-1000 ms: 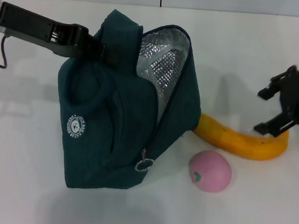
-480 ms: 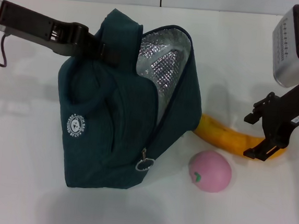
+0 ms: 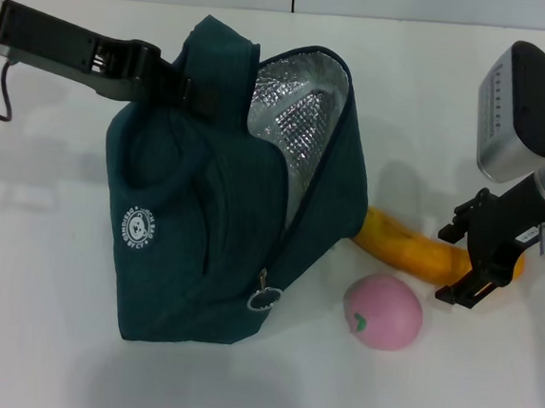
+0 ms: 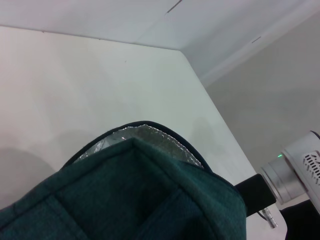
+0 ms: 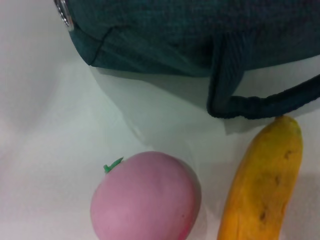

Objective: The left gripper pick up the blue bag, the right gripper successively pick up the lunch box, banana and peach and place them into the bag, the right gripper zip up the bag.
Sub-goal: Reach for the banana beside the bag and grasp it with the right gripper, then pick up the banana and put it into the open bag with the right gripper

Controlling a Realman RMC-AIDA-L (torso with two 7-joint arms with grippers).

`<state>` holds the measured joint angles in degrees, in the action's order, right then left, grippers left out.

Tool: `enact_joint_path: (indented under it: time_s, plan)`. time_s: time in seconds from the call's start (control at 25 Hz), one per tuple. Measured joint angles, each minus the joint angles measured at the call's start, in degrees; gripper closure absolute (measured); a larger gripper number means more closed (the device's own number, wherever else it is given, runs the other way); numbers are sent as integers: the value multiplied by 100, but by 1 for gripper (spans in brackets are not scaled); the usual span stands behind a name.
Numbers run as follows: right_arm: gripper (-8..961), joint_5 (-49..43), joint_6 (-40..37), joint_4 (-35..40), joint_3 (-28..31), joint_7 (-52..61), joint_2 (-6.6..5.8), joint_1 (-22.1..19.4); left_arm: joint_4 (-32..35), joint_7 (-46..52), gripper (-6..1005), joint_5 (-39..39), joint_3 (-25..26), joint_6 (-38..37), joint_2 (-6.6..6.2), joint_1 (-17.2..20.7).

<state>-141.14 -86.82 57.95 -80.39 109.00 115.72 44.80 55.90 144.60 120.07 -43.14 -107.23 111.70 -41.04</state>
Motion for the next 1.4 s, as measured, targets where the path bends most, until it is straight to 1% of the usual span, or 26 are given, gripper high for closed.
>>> enact_joint_path:
  time_s: [0.36, 0.56, 0.76, 0.84, 0.88, 1.0, 1.12, 1.24, 1.32, 1.4]
  plan:
    - [138, -9, 238, -162, -154, -6, 13, 0, 0, -10, 954, -1, -3, 1, 6, 0]
    - [341, 16, 266, -112, -206, 15, 12, -35, 0, -11, 954, -1, 6, 1, -1, 0]
    - [462, 22, 164, -80, -190, 20, -3, -38, 0, -11, 954, -2, 2, 0, -8, 9]
    - [510, 22, 59, 14, -98, 50, -17, -55, -1, -11, 954, -2, 10, 0, -9, 30]
    - [534, 13, -22, 99, 39, 76, -26, -77, 0, -11, 954, -2, 11, 0, -9, 37]
    - [532, -75, -258, 224, 614, 144, -81, -120, 0, -10, 954, -2, 10, -3, -9, 45]
    - [529, -233, -468, 199, 1538, 207, -204, -175, 0, -8, 954, -2, 9, -6, -9, 51]
    - [527, -234, -522, 185, 2402, 258, -317, -306, -1, 3, 954, -2, 9, -7, -9, 53]
    - [525, -33, -667, 186, 3135, 276, -379, -348, -5, 15, 954, -2, 6, -17, -9, 53]
    - [524, 238, -875, 168, 3648, 297, -412, -351, -27, 21, 954, -3, 5, -47, -9, 53]
